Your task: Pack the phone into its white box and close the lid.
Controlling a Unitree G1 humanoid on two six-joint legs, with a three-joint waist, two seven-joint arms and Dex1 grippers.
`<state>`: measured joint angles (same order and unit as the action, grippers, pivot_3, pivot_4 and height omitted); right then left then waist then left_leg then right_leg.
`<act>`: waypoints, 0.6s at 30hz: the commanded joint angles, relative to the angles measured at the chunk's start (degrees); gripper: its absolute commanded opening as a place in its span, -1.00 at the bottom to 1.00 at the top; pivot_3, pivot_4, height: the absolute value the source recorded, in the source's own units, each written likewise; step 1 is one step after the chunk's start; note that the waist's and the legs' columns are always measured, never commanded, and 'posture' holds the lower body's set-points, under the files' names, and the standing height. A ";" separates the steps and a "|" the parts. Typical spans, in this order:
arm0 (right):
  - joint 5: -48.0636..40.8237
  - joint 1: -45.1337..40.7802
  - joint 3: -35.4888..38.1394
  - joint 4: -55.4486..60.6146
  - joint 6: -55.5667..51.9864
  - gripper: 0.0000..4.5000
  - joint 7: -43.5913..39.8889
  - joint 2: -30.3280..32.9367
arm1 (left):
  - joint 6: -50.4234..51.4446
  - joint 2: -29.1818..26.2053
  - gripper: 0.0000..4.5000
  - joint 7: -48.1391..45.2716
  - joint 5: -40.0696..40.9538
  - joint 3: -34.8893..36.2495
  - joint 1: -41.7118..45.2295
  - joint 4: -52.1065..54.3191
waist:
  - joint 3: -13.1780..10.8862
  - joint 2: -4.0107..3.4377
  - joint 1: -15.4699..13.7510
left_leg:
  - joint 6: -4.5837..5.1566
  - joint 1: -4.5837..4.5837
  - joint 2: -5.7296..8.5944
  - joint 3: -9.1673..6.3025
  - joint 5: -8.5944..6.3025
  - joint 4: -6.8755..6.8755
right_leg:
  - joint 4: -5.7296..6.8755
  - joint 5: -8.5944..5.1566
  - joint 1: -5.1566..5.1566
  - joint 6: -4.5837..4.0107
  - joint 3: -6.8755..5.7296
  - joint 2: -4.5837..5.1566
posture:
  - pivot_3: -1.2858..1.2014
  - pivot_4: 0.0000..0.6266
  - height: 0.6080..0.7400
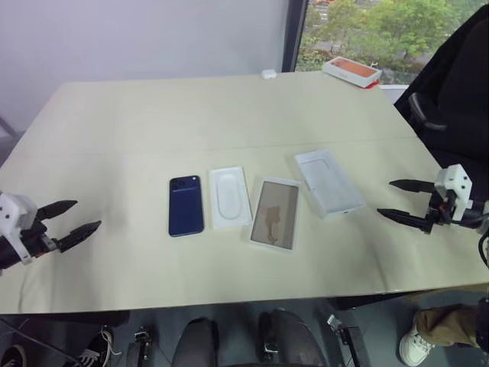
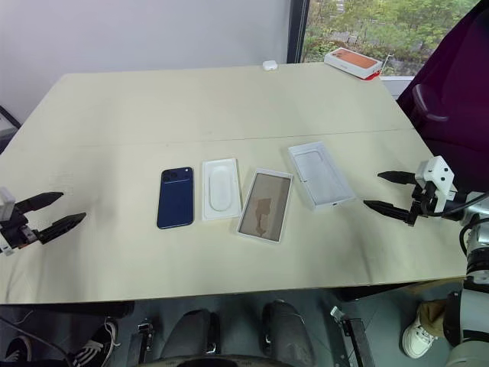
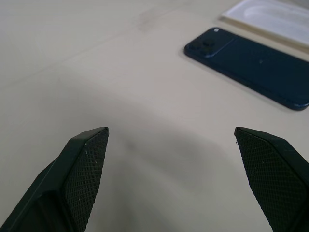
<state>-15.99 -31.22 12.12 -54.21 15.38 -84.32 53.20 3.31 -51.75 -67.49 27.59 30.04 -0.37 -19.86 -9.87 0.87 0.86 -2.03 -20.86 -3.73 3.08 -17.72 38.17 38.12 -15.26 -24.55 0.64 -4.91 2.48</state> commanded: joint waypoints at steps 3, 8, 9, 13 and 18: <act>-0.76 -0.63 1.26 0.96 0.66 1.00 0.16 0.15 | -1.26 -0.37 0.95 1.44 -0.25 1.06 0.86 1.31 | 0.00 0.00 -0.03 | 0.00 0.00 0.00 0.01 0.00 0.00 | 0.00 0.00 0.00 0.00 0.01 0.00 | 0.03 -0.52 1.00; -1.11 -0.69 1.51 1.34 0.51 1.00 0.39 -0.17 | -0.79 -0.19 0.95 1.27 0.02 0.58 1.28 1.96 | 0.00 0.00 -0.04 | 0.00 0.00 0.00 0.04 0.00 0.00 | 0.00 0.00 0.00 0.00 0.02 0.01 | 0.03 -0.52 1.00; -1.21 -0.74 1.58 1.39 0.43 1.00 0.48 -0.25 | -0.72 -0.11 0.95 1.34 -0.03 0.50 1.22 2.10 | 0.00 0.00 -0.04 | 0.00 0.00 0.00 0.05 0.00 0.00 | 0.00 0.00 0.00 0.00 0.02 0.01 | 0.03 -0.52 1.00; -1.07 -0.75 1.48 1.58 0.82 1.00 1.17 -0.51 | -0.26 0.29 0.95 1.01 0.22 0.23 1.00 2.81 | 0.00 0.00 -0.04 | 0.00 0.01 0.00 0.05 0.00 0.00 | 0.00 0.00 0.00 0.00 0.03 0.01 | 0.03 -0.52 1.00; -1.26 -1.02 1.56 1.60 0.67 1.00 1.76 -0.85 | -0.20 1.00 0.95 1.31 0.03 0.01 0.92 3.48 | 0.00 0.00 -0.04 | 0.00 0.01 0.00 0.06 0.00 0.00 | 0.00 0.00 0.00 0.00 0.04 0.01 | 0.03 -0.52 1.00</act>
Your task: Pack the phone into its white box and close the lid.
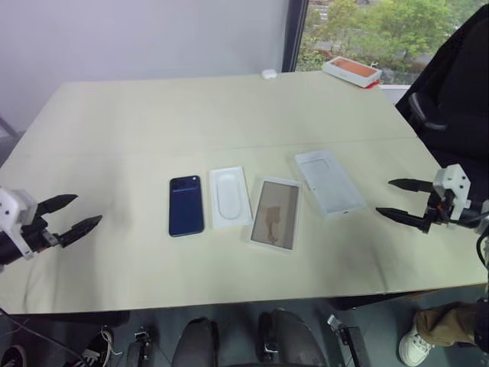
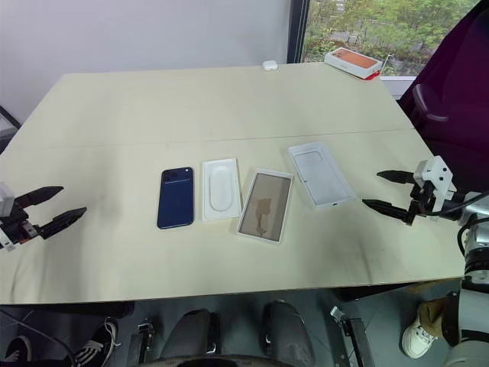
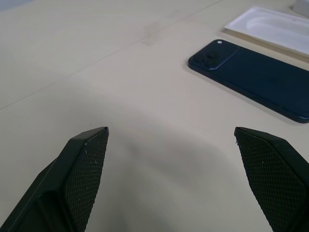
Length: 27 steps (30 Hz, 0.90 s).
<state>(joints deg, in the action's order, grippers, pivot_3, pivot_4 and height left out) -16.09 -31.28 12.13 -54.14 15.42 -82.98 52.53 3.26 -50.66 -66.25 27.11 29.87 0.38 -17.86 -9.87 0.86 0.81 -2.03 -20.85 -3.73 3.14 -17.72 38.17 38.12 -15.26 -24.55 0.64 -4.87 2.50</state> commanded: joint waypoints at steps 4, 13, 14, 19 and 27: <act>-1.20 -1.08 1.58 1.54 0.60 1.00 0.71 -0.42 | -0.10 0.27 0.95 0.20 0.50 0.07 0.42 1.78 | 0.00 0.00 0.01 | 0.00 0.01 0.00 0.00 0.00 0.00 | 0.00 0.00 0.00 0.00 0.01 0.00 | 0.03 -0.52 1.00; -1.11 -0.99 1.64 1.03 1.05 1.00 1.28 -0.56 | 0.20 0.49 0.95 0.14 0.50 -0.19 0.44 2.21 | 0.00 0.00 0.00 | 0.00 0.01 0.00 0.01 0.00 0.00 | 0.00 0.00 0.00 0.00 0.01 0.00 | 0.03 -0.52 1.00; -1.23 -1.00 1.65 1.31 0.92 1.00 1.35 -0.70 | 1.32 0.24 0.95 0.25 0.43 -0.62 0.36 2.42 | 0.00 0.00 -0.01 | 0.00 0.01 0.00 0.01 0.00 0.00 | 0.00 0.00 0.00 0.00 0.01 0.00 | 0.03 -0.52 1.00; -3.15 -1.23 1.29 7.36 -3.34 1.00 2.61 -3.09 | 14.70 -1.30 0.95 1.77 2.43 -4.47 1.62 6.60 | 0.00 0.00 0.11 | -0.01 0.03 0.00 0.01 0.00 0.00 | 0.02 0.00 0.01 0.01 0.04 -0.01 | 0.03 -0.52 1.00; -6.98 2.26 0.16 31.47 -17.11 1.00 12.26 -10.18 | 35.53 3.98 0.95 14.68 12.57 -4.05 8.82 21.96 | -0.01 -0.01 -0.17 | -0.23 0.00 -0.05 -0.15 0.13 -0.01 | 0.13 0.01 0.01 0.02 0.06 0.01 | 0.03 -0.52 1.00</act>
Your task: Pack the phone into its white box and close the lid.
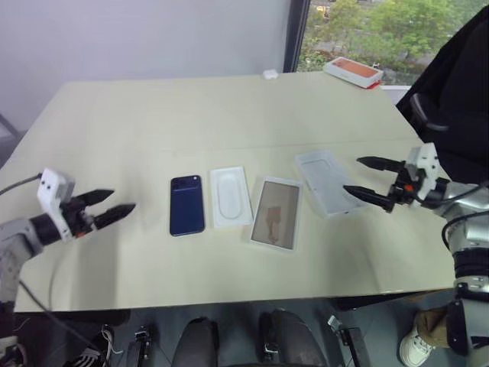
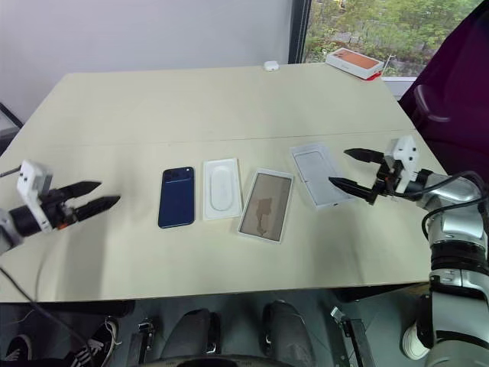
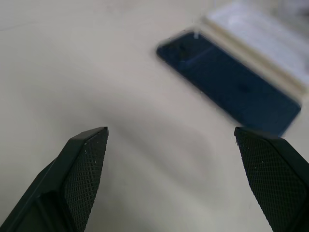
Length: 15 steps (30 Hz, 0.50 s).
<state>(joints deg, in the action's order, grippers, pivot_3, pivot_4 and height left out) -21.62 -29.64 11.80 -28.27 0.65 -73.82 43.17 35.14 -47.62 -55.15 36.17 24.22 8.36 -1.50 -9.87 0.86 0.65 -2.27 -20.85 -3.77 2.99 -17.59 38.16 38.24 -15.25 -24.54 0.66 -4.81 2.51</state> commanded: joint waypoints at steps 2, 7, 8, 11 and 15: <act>-1.75 1.80 0.30 9.51 -3.17 1.00 4.39 -2.01 | 4.22 2.14 0.95 6.04 3.43 0.83 1.57 8.62 | 0.00 0.00 0.00 | -0.03 -0.02 0.01 -0.01 0.02 0.00 | -0.01 0.02 0.00 0.04 0.01 0.05 | 0.03 -0.52 1.00; -2.61 5.75 -0.62 14.89 -3.40 1.00 3.07 -2.99 | 5.12 6.52 0.95 12.31 3.24 -1.81 4.15 13.04 | 0.00 0.00 -0.16 | -0.05 -0.06 0.10 -0.02 0.02 -0.01 | -0.05 0.05 0.00 0.08 0.00 0.07 | 0.03 -0.52 1.00; -2.72 6.57 -1.07 15.88 -3.54 1.00 2.36 -2.86 | 5.56 7.82 0.95 14.33 2.95 -2.70 5.22 13.49 | -0.01 0.01 -0.23 | -0.05 -0.06 0.12 -0.03 0.03 -0.01 | -0.05 0.05 0.01 0.09 -0.01 0.07 | 0.03 -0.52 1.00; -2.32 8.34 -2.36 18.42 -3.27 1.00 1.00 -2.25 | 9.66 12.08 0.95 19.91 3.16 -6.70 7.98 15.48 | -0.01 0.02 -0.18 | -0.07 -0.06 0.16 -0.06 0.04 0.04 | -0.05 0.08 0.05 0.13 0.00 0.06 | 0.03 -0.52 1.00; -2.22 9.22 -3.42 21.91 -3.75 1.00 2.53 -3.22 | 12.52 17.85 0.95 27.84 -0.35 -11.68 10.47 14.41 | -0.03 0.06 0.10 | -0.11 0.07 0.22 -0.04 0.07 0.05 | -0.05 0.13 0.13 0.23 0.14 0.04 | 0.03 -0.52 1.00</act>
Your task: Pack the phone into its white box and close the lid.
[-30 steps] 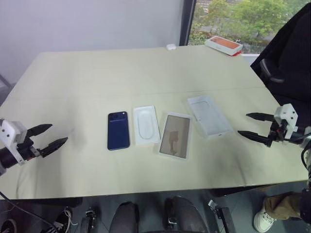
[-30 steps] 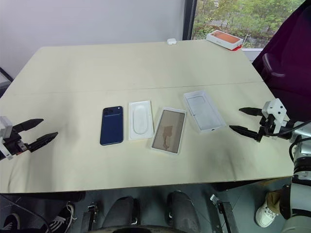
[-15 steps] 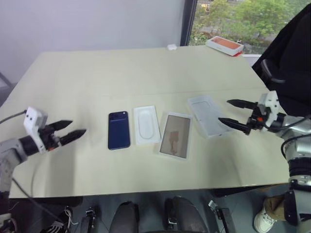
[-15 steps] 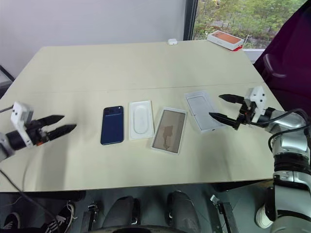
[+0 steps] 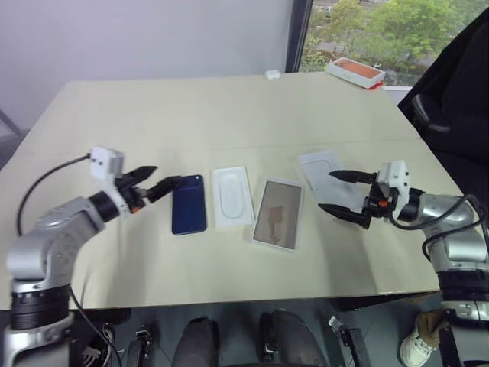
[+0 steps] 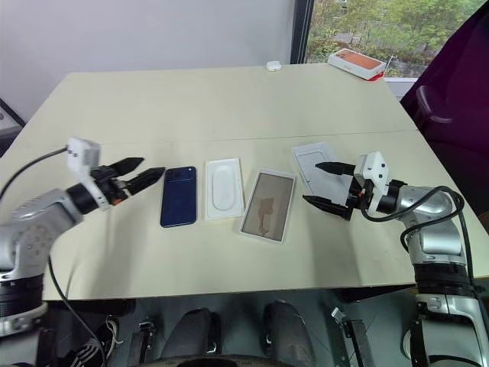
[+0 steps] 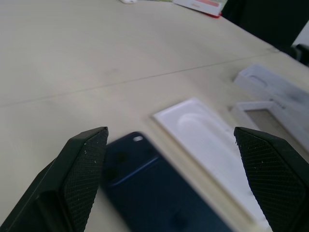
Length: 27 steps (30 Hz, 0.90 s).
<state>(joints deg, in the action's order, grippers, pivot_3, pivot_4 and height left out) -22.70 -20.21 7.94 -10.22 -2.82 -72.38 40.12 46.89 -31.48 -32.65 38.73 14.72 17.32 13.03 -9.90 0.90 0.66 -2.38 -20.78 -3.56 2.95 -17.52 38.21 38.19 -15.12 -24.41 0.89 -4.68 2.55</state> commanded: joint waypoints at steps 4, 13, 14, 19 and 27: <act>-1.21 0.67 0.57 4.42 -0.21 1.00 2.40 -0.62 | 5.57 8.89 0.95 13.42 -2.45 -3.66 3.36 -0.23 | -0.06 0.10 0.00 | -0.01 0.21 -0.02 0.00 0.00 -0.04 | 0.00 0.01 0.07 0.02 0.17 -0.05 | 0.03 -0.52 1.00; -0.82 1.19 0.14 4.25 0.95 1.00 3.71 -0.97 | 18.11 18.70 0.95 23.47 0.64 -2.27 7.12 0.32 | -0.15 0.26 -0.01 | -0.08 0.22 0.08 0.00 0.05 -0.03 | -0.01 0.03 0.13 0.06 0.19 -0.03 | 0.03 -0.52 1.00; -0.68 1.16 0.00 4.12 1.16 1.00 3.86 -1.12 | 18.72 19.25 0.95 23.83 0.75 -2.24 7.60 0.25 | -0.16 0.26 0.00 | -0.09 0.25 0.10 0.00 0.05 -0.03 | -0.01 0.03 0.15 0.07 0.20 -0.03 | 0.03 -0.52 1.00; -0.31 0.73 -0.43 3.32 1.93 1.00 4.33 -1.56 | 21.94 21.89 0.95 27.72 0.49 0.15 9.97 -2.36 | -0.17 0.28 -0.06 | -0.23 0.27 0.11 0.00 0.13 -0.07 | 0.00 0.03 0.17 0.07 0.17 -0.08 | 0.03 -0.52 1.00; 0.04 0.07 -0.64 2.38 2.87 1.00 4.78 -1.77 | 25.61 24.67 0.95 29.55 1.81 2.82 12.04 -5.37 | -0.18 0.31 -0.09 | -0.31 0.29 0.14 0.00 0.18 -0.07 | -0.01 0.03 0.20 0.08 0.18 -0.04 | 0.03 -0.52 1.00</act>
<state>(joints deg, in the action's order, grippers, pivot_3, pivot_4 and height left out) -22.35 -18.97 7.02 -8.38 -0.87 -67.80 38.54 71.31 -6.98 -3.64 39.73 16.58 29.18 8.22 -10.08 1.21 0.57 -2.72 -20.50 -3.41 2.95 -17.33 38.14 38.18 -15.09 -24.21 0.97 -4.50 2.50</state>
